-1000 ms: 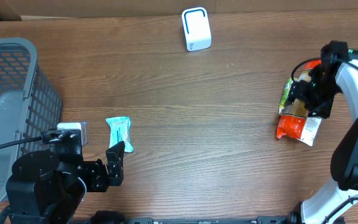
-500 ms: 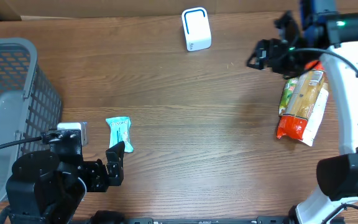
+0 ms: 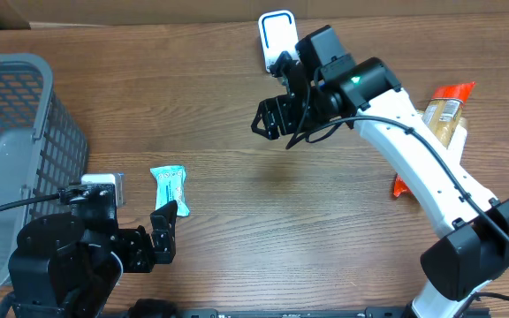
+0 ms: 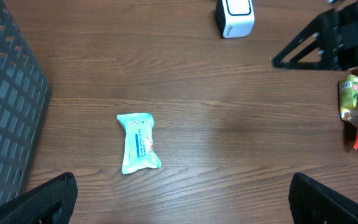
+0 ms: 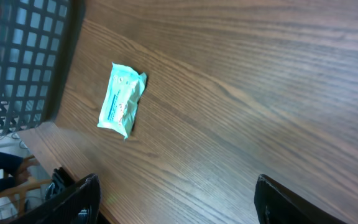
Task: Scan the item barcode
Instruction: 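Move the right gripper left to the light-blue wipes pack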
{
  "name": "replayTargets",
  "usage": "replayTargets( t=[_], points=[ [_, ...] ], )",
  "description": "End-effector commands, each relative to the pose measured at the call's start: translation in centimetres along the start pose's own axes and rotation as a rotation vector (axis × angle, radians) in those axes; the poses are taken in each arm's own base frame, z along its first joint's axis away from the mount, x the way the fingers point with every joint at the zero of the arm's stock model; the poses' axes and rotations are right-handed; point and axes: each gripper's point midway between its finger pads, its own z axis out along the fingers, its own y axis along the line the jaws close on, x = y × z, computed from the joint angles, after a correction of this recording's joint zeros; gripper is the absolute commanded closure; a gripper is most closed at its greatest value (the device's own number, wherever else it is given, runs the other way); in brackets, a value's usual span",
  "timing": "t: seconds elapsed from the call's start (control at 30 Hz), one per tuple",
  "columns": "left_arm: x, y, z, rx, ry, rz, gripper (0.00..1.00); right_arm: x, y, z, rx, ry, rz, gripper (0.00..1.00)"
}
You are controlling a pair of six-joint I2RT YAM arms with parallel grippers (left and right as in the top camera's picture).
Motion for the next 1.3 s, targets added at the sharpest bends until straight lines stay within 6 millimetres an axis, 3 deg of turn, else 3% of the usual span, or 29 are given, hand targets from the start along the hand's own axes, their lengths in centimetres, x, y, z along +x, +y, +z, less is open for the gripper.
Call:
replayTargets(
  t=[0.0, 0.63, 1.03, 1.27],
  points=[
    [-0.2, 0.1, -0.2, -0.008, -0.01, 0.016, 0.0, 1.0, 0.7, 1.3, 0.005, 0.017, 0.013, 0.21],
    [-0.2, 0.1, -0.2, -0.008, -0.01, 0.016, 0.0, 4.4, 2.3, 5.1, -0.011, 0.104, -0.025, 0.21],
    [-0.1, 0.2, -0.2, -0.012, -0.008, 0.033, 0.0, 5.2, 5.7, 6.4, -0.059, 0.108, -0.061, 0.18],
    [-0.8, 1.1, -0.6, -0.066, -0.035, 0.087, 0.0, 6.4, 9.5, 7.7, -0.099, 0.105, -0.157, 0.22]
  ],
)
